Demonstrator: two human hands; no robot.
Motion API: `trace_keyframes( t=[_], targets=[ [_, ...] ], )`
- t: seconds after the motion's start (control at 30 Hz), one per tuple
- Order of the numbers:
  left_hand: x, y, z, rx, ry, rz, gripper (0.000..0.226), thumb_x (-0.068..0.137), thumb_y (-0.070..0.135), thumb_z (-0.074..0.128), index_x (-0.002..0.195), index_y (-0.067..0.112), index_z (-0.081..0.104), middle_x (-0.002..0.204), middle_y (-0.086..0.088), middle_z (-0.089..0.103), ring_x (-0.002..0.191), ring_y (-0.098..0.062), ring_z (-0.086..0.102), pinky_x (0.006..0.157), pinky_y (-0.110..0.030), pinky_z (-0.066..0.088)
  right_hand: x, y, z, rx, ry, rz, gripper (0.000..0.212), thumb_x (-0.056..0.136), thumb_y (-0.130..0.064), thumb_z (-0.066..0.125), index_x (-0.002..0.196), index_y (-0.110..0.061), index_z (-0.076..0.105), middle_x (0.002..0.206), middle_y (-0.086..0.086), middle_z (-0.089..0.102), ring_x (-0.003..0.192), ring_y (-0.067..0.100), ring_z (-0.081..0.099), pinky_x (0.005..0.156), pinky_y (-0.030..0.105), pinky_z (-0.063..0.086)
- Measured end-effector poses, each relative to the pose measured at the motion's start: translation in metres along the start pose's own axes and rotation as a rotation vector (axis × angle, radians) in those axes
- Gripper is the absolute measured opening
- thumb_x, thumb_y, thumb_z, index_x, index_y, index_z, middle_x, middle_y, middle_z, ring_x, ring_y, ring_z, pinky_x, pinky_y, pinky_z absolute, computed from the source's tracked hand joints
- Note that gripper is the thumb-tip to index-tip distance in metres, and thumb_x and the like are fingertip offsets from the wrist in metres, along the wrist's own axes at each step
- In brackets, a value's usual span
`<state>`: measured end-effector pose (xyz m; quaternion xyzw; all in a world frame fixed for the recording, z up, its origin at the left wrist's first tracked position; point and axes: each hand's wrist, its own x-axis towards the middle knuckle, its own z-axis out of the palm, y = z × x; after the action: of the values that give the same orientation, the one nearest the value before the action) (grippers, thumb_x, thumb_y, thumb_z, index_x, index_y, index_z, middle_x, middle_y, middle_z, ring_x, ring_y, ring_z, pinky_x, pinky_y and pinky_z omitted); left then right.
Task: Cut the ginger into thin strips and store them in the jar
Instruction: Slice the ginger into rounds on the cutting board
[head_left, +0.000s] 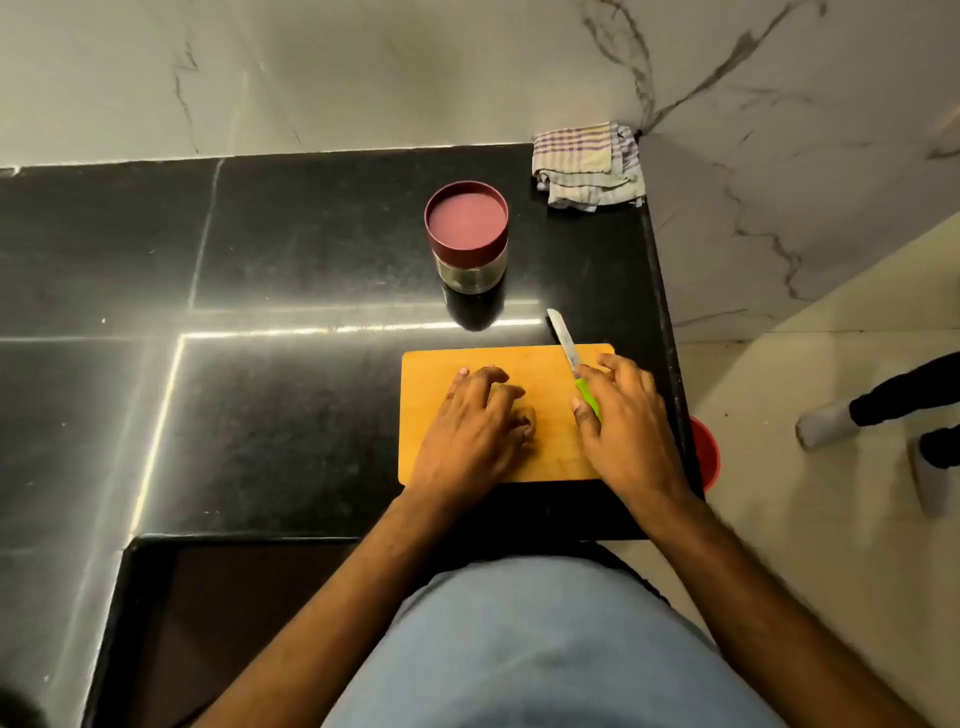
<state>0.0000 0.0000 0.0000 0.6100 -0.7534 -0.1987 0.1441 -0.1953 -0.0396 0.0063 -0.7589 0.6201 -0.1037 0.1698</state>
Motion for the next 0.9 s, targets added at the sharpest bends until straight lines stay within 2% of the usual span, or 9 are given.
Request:
trace_keyframes(
  t=[0.1,0.23,0.3,0.4,0.47,0.53,0.6,0.7,0.9],
  targets=[
    [0.005,-0.002,0.003,0.006,0.030,-0.003,0.025,0.100,0.035,0.055,0.115,0.016,0.062,0.137,-0.007,0.048,0.130,-0.022,0.045,0.126,-0.041,0.011,0.001,0.002,0.006,0.014,-0.019,0.009,0.046,0.093,-0.026,0.057,0.137,-0.017,0.050,0.136,0.002,0.043,0.118,0.021,0.042,0.097,0.038,0.047],
    [0.009,-0.004,0.005,-0.049,0.121,-0.079,0.024,0.100,0.030,0.054,0.113,0.011,0.061,0.128,-0.008,0.055,0.122,-0.023,0.052,0.122,-0.049,0.023,-0.003,-0.001,0.012,0.066,-0.027,-0.012,0.046,0.093,-0.018,0.057,0.138,-0.015,0.049,0.131,0.000,0.043,0.115,0.016,0.042,0.094,0.029,0.048],
    [0.011,-0.011,0.003,-0.062,0.170,-0.120,0.026,0.099,0.031,0.054,0.112,0.010,0.061,0.124,-0.009,0.056,0.119,-0.024,0.053,0.117,-0.053,0.030,-0.001,-0.005,0.011,0.117,-0.008,-0.028,0.045,0.092,-0.012,0.058,0.136,-0.015,0.051,0.126,-0.001,0.044,0.113,0.013,0.042,0.093,0.023,0.045],
    [0.014,-0.019,0.005,-0.074,0.152,-0.135,0.026,0.098,0.031,0.060,0.111,0.010,0.062,0.125,-0.011,0.055,0.118,-0.025,0.051,0.109,-0.054,0.039,0.004,-0.014,0.013,0.190,-0.013,-0.021,0.045,0.091,-0.010,0.059,0.134,-0.016,0.052,0.124,-0.003,0.044,0.114,0.009,0.042,0.092,0.013,0.035],
    [0.014,-0.022,0.009,-0.118,0.136,-0.139,0.028,0.099,0.033,0.059,0.114,0.010,0.061,0.129,-0.009,0.053,0.119,-0.024,0.052,0.106,-0.050,0.041,0.007,-0.019,0.018,0.187,-0.001,-0.029,0.043,0.091,-0.011,0.058,0.133,-0.017,0.053,0.124,-0.003,0.045,0.113,0.010,0.042,0.091,0.016,0.038],
    [0.011,-0.024,0.014,-0.144,0.139,-0.138,0.030,0.101,0.036,0.055,0.118,0.011,0.059,0.134,-0.007,0.050,0.122,-0.022,0.050,0.104,-0.046,0.043,0.010,-0.020,0.025,0.137,0.034,-0.060,0.041,0.092,-0.014,0.056,0.133,-0.017,0.054,0.125,-0.003,0.047,0.112,0.012,0.044,0.091,0.025,0.045],
    [0.009,-0.025,0.020,-0.115,0.147,-0.116,0.033,0.102,0.037,0.053,0.123,0.012,0.057,0.141,-0.007,0.047,0.129,-0.022,0.046,0.109,-0.047,0.039,0.009,-0.017,0.035,0.060,0.064,-0.096,0.042,0.093,-0.018,0.052,0.134,-0.018,0.054,0.129,-0.002,0.048,0.112,0.014,0.044,0.090,0.030,0.046],
    [0.011,-0.030,0.025,-0.054,0.146,-0.062,0.043,0.102,0.040,0.050,0.133,0.011,0.051,0.149,-0.008,0.042,0.143,-0.023,0.036,0.117,-0.047,0.029,0.007,-0.013,0.044,-0.024,0.105,-0.143,0.045,0.093,-0.021,0.049,0.138,-0.021,0.050,0.134,-0.002,0.047,0.114,0.016,0.044,0.090,0.032,0.043],
    [0.010,-0.042,0.033,-0.055,0.232,-0.087,0.050,0.097,0.045,0.052,0.135,0.012,0.049,0.145,-0.006,0.048,0.143,-0.021,0.038,0.121,-0.043,0.024,0.021,-0.014,0.054,-0.034,0.184,-0.229,0.042,0.094,-0.024,0.046,0.135,-0.023,0.052,0.131,-0.004,0.050,0.113,0.018,0.044,0.093,0.038,0.042]
  ],
)
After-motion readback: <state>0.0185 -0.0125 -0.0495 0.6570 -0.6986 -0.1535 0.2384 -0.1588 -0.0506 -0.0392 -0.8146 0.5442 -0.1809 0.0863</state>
